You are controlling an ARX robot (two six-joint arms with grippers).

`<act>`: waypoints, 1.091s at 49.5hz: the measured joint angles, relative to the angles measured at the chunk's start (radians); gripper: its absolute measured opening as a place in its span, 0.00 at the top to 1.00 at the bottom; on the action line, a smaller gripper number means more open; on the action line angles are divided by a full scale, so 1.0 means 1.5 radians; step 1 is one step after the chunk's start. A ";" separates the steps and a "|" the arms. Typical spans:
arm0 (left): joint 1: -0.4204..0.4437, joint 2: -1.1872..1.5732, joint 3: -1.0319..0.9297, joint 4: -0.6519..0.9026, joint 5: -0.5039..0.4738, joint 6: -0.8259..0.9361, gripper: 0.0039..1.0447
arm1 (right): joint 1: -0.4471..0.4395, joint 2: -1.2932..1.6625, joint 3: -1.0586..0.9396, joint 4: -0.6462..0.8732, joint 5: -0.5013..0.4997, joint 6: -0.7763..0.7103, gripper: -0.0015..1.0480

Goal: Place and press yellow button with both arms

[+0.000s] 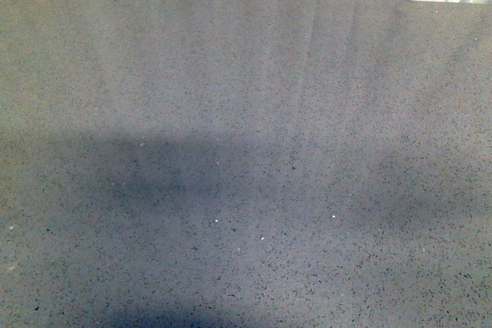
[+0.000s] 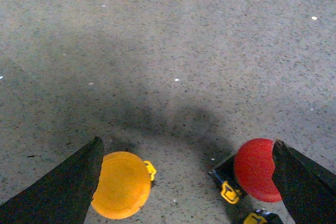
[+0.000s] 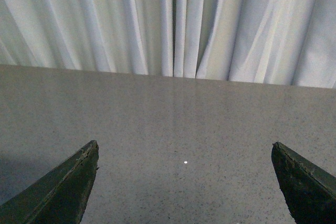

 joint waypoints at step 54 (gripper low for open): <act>0.043 0.167 0.025 0.090 -0.020 0.031 0.09 | 0.000 0.000 0.000 0.000 0.000 0.000 0.09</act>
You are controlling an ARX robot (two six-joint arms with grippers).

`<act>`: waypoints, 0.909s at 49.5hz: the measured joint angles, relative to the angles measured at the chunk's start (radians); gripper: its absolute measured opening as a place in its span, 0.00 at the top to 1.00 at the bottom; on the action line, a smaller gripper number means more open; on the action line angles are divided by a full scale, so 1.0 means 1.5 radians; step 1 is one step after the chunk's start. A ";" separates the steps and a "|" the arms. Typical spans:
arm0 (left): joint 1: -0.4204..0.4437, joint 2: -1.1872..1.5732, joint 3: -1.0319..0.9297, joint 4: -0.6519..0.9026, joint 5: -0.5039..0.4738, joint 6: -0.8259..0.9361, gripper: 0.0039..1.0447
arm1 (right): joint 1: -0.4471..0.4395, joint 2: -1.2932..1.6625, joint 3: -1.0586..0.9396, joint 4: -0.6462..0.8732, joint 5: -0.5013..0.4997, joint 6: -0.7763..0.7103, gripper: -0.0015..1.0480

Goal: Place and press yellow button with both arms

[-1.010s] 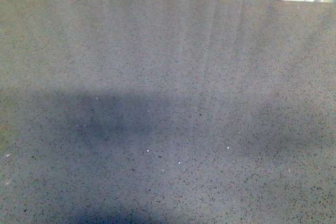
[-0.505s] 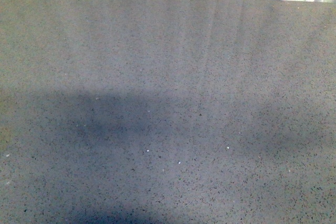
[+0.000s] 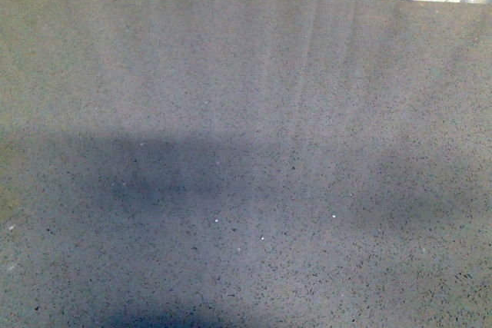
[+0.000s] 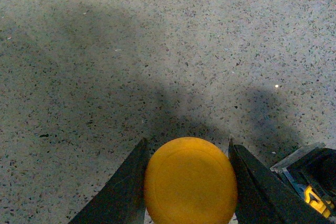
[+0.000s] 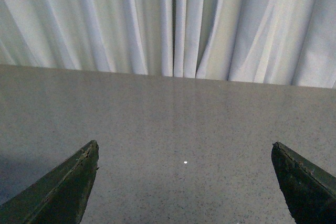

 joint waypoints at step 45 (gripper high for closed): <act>-0.571 -0.091 0.085 -0.032 -0.194 -0.156 0.66 | 0.000 0.000 0.000 0.000 0.000 0.000 0.09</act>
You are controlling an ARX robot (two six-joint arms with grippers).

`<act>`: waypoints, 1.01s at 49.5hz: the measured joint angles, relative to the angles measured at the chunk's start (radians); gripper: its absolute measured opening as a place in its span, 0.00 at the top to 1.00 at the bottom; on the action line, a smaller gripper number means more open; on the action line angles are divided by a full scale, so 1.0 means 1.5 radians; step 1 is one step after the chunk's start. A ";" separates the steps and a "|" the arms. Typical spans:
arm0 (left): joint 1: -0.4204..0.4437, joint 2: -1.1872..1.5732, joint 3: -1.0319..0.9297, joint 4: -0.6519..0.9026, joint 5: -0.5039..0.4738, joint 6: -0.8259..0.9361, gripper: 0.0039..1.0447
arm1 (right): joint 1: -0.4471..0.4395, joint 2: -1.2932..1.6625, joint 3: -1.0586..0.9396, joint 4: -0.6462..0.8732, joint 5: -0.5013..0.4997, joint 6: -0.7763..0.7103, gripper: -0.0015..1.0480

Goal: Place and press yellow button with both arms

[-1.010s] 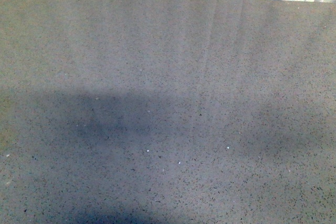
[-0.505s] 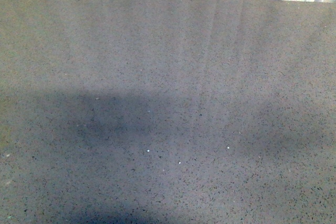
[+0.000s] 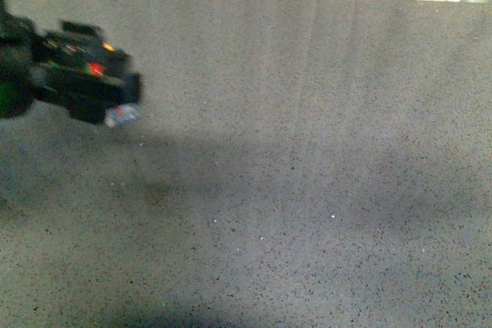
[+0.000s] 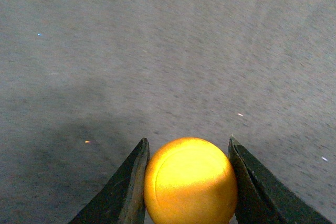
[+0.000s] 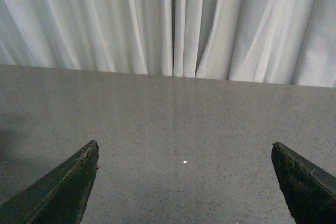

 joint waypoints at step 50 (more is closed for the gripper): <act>-0.126 0.155 -0.018 0.093 -0.051 -0.063 0.09 | 0.000 0.000 0.000 0.000 0.000 0.000 0.09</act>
